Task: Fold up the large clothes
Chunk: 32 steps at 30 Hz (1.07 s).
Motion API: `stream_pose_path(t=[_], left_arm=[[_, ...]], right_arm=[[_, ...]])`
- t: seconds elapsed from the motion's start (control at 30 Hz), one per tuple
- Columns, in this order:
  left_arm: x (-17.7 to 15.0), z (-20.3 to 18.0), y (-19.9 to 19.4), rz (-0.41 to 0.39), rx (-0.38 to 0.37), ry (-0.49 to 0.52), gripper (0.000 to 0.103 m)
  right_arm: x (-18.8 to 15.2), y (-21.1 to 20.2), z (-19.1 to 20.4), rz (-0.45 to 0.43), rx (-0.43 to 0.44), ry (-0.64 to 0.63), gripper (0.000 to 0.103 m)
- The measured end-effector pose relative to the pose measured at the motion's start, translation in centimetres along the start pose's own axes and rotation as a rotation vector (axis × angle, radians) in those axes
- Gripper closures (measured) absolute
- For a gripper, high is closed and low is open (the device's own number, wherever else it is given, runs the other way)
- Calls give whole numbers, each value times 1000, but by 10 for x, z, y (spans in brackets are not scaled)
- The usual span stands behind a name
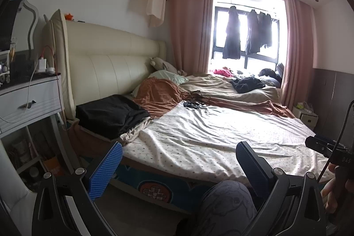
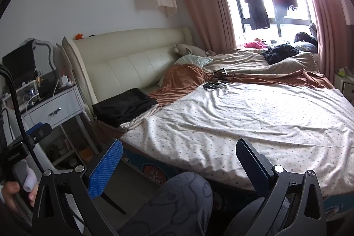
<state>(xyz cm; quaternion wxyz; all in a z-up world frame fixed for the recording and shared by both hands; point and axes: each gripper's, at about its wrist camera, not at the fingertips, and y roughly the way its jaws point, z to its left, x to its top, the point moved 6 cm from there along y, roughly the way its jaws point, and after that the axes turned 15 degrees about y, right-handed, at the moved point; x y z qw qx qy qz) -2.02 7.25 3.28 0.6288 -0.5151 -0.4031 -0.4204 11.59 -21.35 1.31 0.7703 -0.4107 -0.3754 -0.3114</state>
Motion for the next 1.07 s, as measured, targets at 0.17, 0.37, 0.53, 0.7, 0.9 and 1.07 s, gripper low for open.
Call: stream_pose_path(t=[0.17, 0.37, 0.53, 0.7, 0.9, 1.07], left_arm=[[-1, -1, -3, -5, 4, 2, 0], [-2, -3, -5, -7, 7, 1, 0], [-2, -1, -7, -11, 6, -2, 0], [-1, -2, -9, -14, 19, 12, 0], [-4, -1, -16, -28, 12, 8, 0], [-6, 3, -20, -37, 14, 10, 0]], right_arm=[[0, 0, 0, -1, -2, 0, 0], [-1, 0, -1, -1, 1, -1, 0], [-1, 0, 1, 0, -3, -2, 0], [-1, -1, 1, 2, -1, 3, 0], [-2, -4, 1, 7, -4, 12, 0], [-3, -5, 1, 4, -2, 24, 0]])
